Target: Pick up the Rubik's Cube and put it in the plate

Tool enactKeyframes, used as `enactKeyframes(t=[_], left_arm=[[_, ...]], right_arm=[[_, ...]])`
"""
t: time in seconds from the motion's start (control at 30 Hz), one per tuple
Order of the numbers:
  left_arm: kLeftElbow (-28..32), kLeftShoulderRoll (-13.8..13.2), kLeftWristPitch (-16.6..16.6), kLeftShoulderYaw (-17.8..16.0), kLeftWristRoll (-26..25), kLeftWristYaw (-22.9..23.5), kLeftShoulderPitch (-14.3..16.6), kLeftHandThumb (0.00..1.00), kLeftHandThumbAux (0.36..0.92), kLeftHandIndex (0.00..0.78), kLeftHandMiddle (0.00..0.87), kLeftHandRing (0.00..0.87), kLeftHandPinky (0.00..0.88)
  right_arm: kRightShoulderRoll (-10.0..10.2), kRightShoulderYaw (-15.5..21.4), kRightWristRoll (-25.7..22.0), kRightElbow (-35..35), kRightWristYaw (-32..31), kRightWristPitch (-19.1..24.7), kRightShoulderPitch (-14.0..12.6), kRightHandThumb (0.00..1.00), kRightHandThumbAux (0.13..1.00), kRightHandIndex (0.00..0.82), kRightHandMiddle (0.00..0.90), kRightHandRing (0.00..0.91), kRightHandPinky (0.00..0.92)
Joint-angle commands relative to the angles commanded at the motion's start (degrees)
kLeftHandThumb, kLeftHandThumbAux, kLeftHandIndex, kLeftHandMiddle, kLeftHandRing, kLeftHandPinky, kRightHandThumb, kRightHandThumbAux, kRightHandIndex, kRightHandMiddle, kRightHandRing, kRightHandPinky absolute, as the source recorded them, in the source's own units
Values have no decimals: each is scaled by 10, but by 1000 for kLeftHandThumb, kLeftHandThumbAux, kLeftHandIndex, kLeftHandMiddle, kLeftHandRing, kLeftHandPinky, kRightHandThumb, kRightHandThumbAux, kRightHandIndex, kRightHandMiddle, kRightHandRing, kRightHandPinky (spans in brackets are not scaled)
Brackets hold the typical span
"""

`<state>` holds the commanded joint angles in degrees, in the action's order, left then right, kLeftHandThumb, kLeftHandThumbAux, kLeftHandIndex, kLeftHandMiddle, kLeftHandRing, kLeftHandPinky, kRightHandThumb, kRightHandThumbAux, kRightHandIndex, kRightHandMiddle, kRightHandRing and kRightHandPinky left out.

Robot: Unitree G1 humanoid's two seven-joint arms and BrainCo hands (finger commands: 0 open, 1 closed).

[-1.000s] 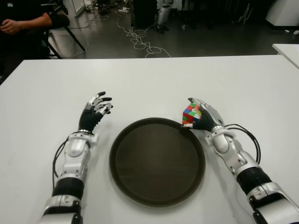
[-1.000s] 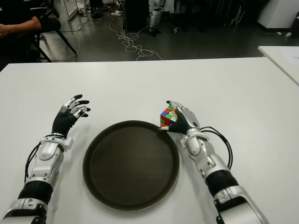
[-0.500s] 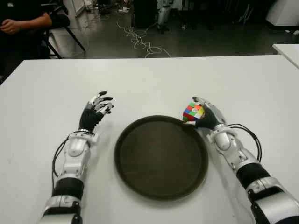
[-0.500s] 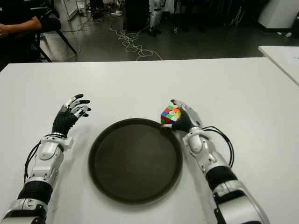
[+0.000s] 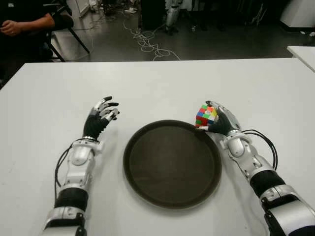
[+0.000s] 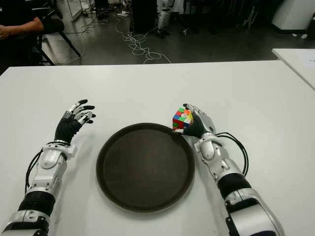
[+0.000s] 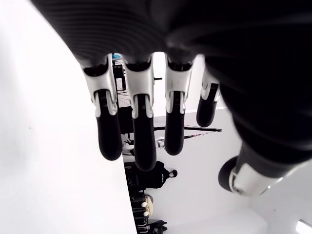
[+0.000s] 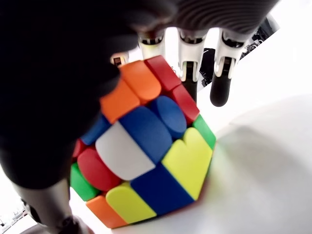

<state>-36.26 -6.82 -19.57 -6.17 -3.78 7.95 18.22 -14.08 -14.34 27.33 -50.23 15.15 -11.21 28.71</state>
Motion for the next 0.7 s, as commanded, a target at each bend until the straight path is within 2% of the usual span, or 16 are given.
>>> enactKeyframes(t=[0.7], left_arm=[[-3, 4, -5, -2, -2, -3, 0, 634, 626, 181, 301, 357, 388]], right_arm=[[-3, -2, 1, 5, -2, 11, 4, 0, 770, 155, 203, 217, 220]])
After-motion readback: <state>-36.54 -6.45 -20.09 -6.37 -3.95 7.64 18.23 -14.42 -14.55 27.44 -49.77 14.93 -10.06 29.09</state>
